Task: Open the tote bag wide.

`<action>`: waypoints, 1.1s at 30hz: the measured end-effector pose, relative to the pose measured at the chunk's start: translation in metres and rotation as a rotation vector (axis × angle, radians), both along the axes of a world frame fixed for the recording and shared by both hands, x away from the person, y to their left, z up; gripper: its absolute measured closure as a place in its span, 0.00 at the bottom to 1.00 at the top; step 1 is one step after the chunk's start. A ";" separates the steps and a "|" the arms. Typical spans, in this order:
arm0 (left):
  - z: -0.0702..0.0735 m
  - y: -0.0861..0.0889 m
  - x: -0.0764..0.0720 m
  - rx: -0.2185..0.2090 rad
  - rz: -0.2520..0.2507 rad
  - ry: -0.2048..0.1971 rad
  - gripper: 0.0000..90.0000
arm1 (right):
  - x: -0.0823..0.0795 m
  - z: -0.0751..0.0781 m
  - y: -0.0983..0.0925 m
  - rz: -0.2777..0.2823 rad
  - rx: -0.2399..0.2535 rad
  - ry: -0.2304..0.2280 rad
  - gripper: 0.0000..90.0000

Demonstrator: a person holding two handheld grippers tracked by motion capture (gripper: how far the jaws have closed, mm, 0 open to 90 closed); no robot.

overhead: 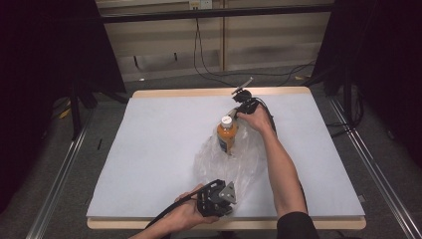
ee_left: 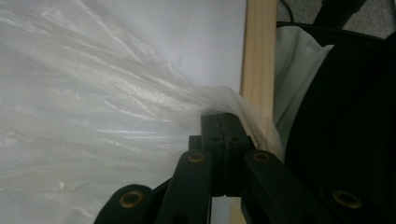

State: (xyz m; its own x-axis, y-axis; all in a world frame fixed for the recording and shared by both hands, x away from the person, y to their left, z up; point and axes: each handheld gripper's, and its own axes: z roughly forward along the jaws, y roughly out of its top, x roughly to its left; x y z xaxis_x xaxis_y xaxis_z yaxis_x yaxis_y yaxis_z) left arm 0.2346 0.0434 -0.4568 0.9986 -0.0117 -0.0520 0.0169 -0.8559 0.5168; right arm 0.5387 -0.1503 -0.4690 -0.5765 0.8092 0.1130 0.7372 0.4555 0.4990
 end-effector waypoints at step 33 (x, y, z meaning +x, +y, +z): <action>0.047 0.028 0.087 -0.318 0.220 -0.011 1.00 | -0.106 0.039 -0.033 0.170 0.225 -0.192 1.00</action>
State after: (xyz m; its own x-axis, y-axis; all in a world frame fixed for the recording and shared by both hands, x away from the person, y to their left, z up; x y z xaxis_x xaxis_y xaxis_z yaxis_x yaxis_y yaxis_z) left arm 0.3216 0.0719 -0.4096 0.9795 0.1890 -0.0696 0.1753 -0.6298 0.7568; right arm 0.4328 -0.1829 -0.4296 -0.7294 0.6666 0.1539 0.5426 0.4267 0.7235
